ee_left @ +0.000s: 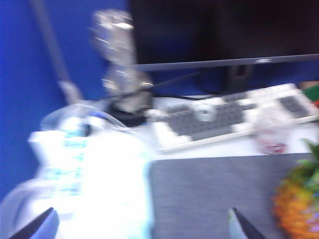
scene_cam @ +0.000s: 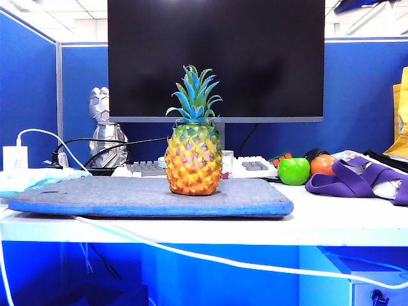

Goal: Pick up the pineapple and place it above the gray bag.

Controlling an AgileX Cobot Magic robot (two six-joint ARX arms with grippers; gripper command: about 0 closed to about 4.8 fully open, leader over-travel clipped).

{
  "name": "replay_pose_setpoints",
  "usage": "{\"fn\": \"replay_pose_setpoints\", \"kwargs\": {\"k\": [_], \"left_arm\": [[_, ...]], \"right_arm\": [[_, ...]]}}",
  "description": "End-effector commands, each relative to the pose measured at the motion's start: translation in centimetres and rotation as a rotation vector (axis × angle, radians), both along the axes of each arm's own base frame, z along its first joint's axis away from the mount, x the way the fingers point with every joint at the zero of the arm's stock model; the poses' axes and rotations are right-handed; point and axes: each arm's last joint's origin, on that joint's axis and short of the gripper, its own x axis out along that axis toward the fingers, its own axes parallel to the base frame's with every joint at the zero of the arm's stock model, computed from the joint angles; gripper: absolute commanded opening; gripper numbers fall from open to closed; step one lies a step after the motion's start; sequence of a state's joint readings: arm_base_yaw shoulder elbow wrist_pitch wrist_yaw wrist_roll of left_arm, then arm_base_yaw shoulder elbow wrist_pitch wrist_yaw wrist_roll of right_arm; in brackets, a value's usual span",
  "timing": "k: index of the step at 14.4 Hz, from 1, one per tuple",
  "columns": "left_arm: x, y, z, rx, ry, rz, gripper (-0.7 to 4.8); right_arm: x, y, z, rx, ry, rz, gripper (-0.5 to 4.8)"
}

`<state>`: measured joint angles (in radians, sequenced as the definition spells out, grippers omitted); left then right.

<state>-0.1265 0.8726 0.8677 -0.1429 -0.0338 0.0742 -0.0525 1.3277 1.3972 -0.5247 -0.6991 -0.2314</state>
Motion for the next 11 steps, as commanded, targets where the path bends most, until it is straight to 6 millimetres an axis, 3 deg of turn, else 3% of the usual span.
{"fn": "replay_pose_setpoints", "kwargs": {"k": [1,4,6,7,11], "left_arm": [[-3.5,0.6,2.4,0.008,-0.154,0.065,4.79],[-7.0,1.3,3.1,-0.004,-0.244,0.151,4.75],[-7.9,1.5,1.2,0.000,-0.233,0.185,1.80],[-8.1,1.6,-0.3,0.001,-0.214,0.183,0.96],[-10.0,1.8,-5.4,-0.045,-0.229,0.193,0.50]], "right_arm": [[-4.1,1.1,4.0,-0.077,-0.216,-0.097,-0.03],[-9.9,1.2,6.8,-0.058,-0.390,-0.194,-0.03],[-12.6,1.0,6.3,-0.040,-0.445,-0.254,-0.02],[-13.7,0.8,5.3,-0.042,-0.447,-0.285,-0.02],[-16.1,0.7,-3.9,0.012,-0.360,-0.333,-0.02]]}}
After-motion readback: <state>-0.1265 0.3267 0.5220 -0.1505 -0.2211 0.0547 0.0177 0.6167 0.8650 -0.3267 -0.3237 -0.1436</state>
